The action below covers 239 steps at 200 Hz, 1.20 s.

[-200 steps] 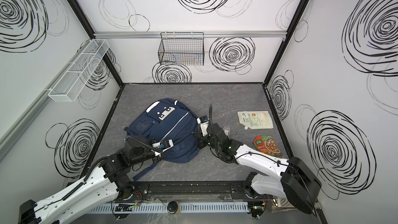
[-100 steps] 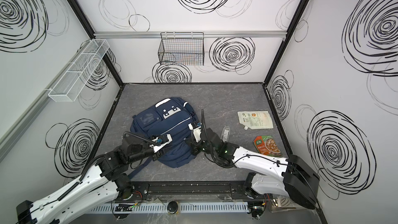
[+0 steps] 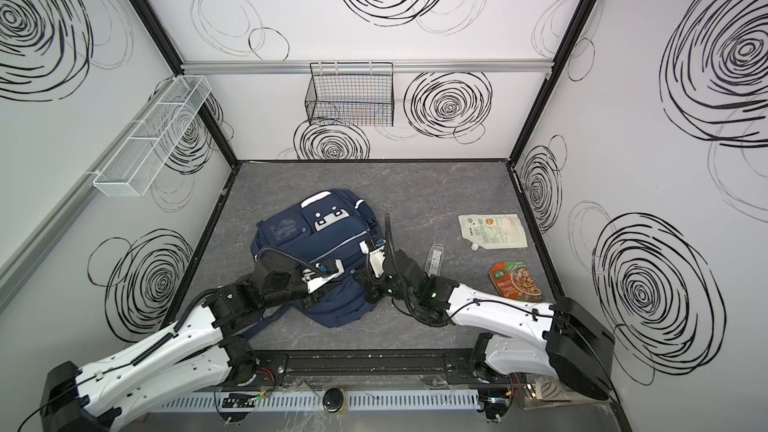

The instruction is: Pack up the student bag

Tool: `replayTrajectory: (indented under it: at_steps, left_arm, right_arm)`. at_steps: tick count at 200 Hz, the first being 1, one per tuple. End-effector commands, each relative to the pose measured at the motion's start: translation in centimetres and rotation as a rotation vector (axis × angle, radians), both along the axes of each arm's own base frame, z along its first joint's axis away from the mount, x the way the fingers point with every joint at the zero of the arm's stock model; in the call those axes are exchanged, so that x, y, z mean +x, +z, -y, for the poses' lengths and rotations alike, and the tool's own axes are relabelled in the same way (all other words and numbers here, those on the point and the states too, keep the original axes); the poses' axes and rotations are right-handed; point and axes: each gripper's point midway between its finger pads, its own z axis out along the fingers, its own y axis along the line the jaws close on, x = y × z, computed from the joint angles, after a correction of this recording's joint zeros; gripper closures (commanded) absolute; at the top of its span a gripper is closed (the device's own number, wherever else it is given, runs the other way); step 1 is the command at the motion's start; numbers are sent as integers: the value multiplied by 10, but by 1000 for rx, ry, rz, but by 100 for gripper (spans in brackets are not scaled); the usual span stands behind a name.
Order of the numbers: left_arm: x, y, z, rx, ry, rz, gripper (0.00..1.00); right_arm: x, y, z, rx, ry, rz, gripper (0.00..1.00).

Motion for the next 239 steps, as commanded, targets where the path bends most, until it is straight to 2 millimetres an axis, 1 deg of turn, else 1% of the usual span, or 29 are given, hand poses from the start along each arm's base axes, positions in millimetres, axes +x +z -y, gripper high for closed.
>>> replayTrajectory:
  at_steps: [1, 16, 30, 43, 59, 61, 62, 79, 108, 124, 142, 152, 159, 178, 180, 188, 192, 199, 205, 210, 222, 239]
  left_arm:
    - [0, 0, 4, -13, -16, 10, 68]
    - [0, -2, 4, -1, -21, 12, 76]
    - [0, -5, 3, 11, -22, 12, 83]
    - [0, -5, 2, 18, -20, 18, 91]
    - [1, -6, -2, 30, -9, 31, 96]
    - [2, -6, -2, 31, -6, 33, 100]
    - [2, -6, -3, 32, -4, 33, 100]
    - [4, -2, -8, 41, 17, 59, 100]
    - [5, 8, -20, 52, 46, 114, 100]
    - [4, 12, -28, 59, 62, 136, 100]
    - [4, 14, -38, 73, 89, 150, 100]
    - [5, 13, -44, 82, 107, 151, 100]
    - [6, 12, -49, 89, 124, 151, 100]
    - [9, 13, -56, 89, 162, 152, 100]
    - [10, 14, -57, 85, 166, 153, 98]
    - [11, 18, -57, 68, 178, 154, 75]
    - [12, 20, -56, 56, 184, 153, 65]
    - [11, 26, -52, 24, 177, 145, 52]
    - [10, 31, -47, -3, 165, 135, 43]
    - [8, 35, -42, -28, 148, 127, 41]
    - [6, 43, -30, -79, 118, 104, 41]
    - [3, 50, -11, -128, 65, 72, 46]
  right_arm:
    - [7, 50, -13, 132, -5, 82, 100]
    - [8, 53, -13, 136, -9, 88, 100]
    - [11, 50, -11, 120, -19, 93, 100]
    - [14, 44, -8, 95, -37, 91, 100]
    - [20, 35, -1, 62, -69, 85, 100]
    - [20, 34, 0, 58, -71, 86, 100]
    - [20, 34, 1, 56, -73, 85, 100]
    - [29, 19, 14, 6, -112, 76, 100]
    - [49, -10, 48, -81, -205, 53, 100]
    - [61, -21, 68, -104, -255, 46, 100]
    - [74, -26, 85, -122, -307, 56, 100]
    - [79, -25, 90, -124, -324, 59, 100]
    - [81, -22, 90, -120, -322, 61, 100]
    - [76, -8, 75, -79, -253, 64, 100]
    - [75, -7, 73, -72, -247, 61, 100]
    - [71, -1, 66, -45, -226, 52, 100]
    - [69, 1, 62, -32, -216, 47, 100]
    - [63, 5, 55, -7, -195, 38, 100]
    - [58, 8, 49, 12, -180, 30, 100]
    - [54, 10, 44, 27, -168, 24, 100]
    - [44, 15, 32, 54, -141, 16, 100]
    - [32, 20, 19, 86, -116, 5, 100]
